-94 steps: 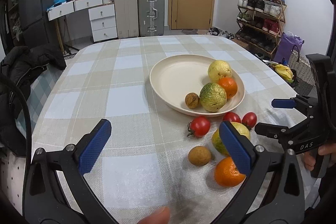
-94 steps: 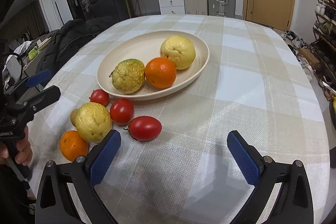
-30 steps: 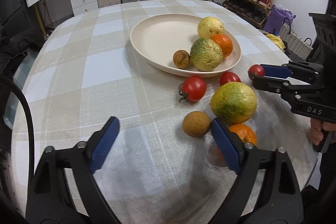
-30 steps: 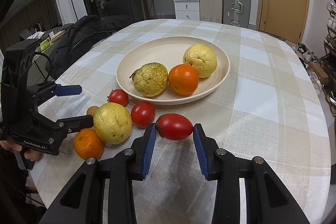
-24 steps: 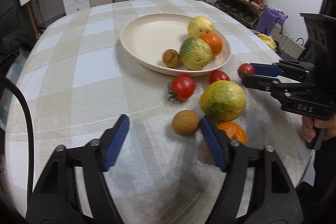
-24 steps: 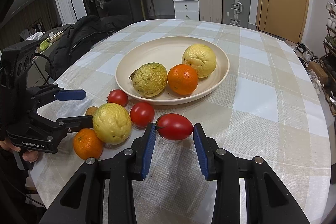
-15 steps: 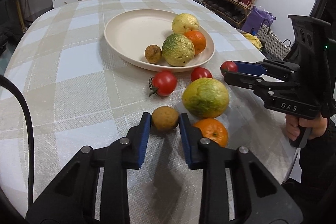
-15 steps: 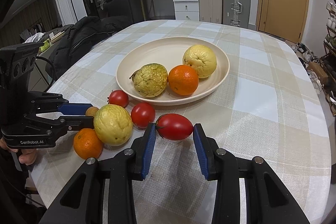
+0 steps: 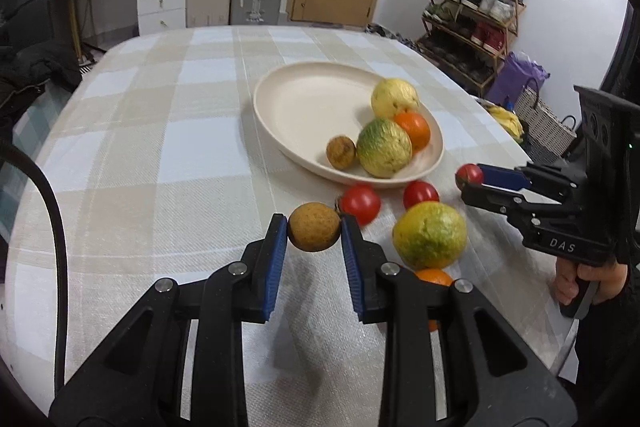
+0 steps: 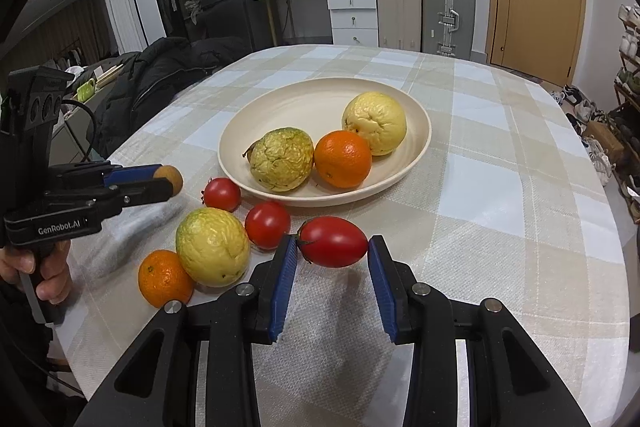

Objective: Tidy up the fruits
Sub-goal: 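Close the left tool on the small brown fruit and lift it while the right tool holds the tomato, then carry the tomato and brown fruit over the white plate and open both tools, then withdraw both open tools from the plate toward the remaining fruit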

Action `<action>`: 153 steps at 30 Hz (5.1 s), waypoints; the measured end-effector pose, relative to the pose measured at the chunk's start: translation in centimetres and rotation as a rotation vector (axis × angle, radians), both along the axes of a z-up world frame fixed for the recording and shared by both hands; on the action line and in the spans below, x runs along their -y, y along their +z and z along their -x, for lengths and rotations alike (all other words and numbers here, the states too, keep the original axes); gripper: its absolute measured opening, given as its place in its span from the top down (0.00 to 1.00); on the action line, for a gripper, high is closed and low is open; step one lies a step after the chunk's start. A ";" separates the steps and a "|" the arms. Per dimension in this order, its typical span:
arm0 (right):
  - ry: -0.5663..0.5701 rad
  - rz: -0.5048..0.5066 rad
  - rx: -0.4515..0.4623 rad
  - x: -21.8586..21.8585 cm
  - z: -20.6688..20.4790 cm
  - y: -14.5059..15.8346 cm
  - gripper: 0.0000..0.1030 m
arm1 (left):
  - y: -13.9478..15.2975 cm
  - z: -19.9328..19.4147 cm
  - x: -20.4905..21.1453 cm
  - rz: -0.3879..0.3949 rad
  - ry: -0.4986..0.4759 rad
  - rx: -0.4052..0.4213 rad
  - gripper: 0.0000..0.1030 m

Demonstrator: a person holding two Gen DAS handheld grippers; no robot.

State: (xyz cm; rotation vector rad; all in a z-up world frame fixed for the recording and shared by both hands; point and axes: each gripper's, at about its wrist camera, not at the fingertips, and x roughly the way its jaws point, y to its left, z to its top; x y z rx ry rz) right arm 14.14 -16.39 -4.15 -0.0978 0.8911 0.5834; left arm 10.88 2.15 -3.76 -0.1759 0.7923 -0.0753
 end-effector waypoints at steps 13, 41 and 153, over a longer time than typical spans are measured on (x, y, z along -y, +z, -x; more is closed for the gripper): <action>-0.032 -0.077 0.056 1.1 -0.3 1.5 0.63 | 1.7 0.2 -0.2 -0.039 0.067 0.101 0.76; -0.105 -0.108 0.071 1.5 -4.6 2.6 0.63 | 1.8 -5.5 0.6 -0.087 0.080 0.113 0.76; -0.031 -0.072 -0.135 -3.7 0.5 -1.0 0.00 | 1.6 1.8 0.6 -0.098 0.107 0.049 0.01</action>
